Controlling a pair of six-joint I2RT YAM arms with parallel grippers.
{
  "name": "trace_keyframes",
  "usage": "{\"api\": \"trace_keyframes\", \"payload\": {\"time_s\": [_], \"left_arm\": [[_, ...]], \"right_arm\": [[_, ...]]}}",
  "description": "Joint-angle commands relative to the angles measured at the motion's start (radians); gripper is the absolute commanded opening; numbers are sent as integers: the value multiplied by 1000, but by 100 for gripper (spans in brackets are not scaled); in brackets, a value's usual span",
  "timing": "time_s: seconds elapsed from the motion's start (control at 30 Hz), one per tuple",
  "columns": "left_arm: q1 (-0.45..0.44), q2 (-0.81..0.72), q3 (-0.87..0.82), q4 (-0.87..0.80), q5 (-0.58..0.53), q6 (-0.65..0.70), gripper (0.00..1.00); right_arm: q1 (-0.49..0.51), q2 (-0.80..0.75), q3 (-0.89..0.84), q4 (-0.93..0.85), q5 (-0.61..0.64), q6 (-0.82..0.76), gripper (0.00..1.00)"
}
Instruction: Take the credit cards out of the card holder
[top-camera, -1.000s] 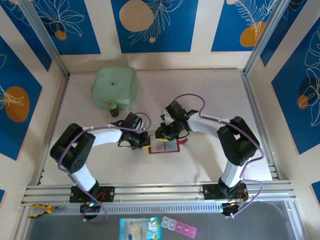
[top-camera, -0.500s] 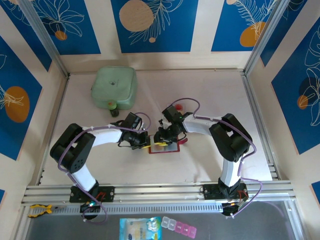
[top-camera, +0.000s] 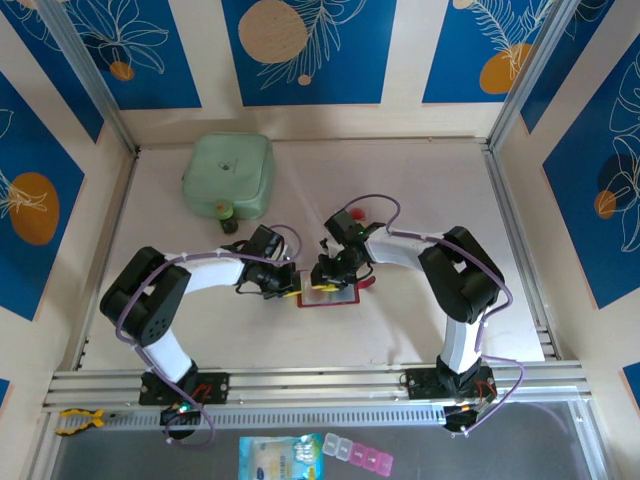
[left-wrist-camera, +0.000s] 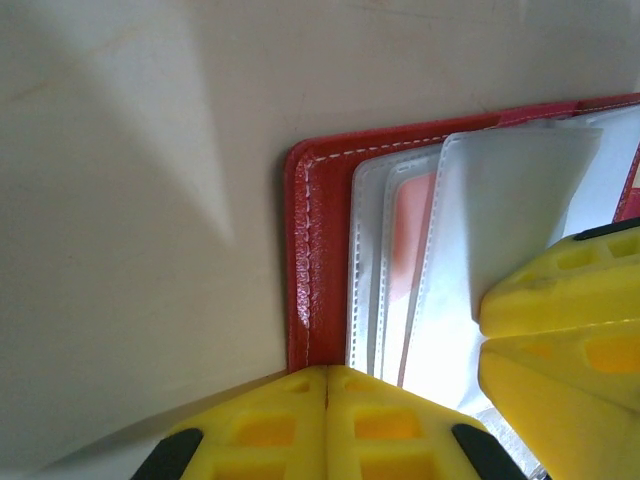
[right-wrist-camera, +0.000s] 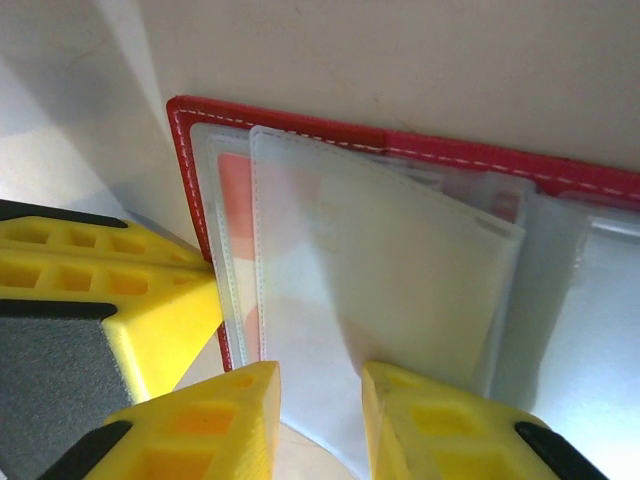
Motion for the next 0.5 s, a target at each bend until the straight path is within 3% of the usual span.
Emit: {"api": "trace_keyframes", "payload": {"time_s": [0.0, 0.47], "left_arm": [[-6, 1, -18, -50, -43, 8, 8], [-5, -38, 9, -53, -63, -8, 10]], "right_arm": [[-22, -20, -30, -37, -28, -41, 28], [-97, -25, -137, 111, -214, -96, 23]]}}
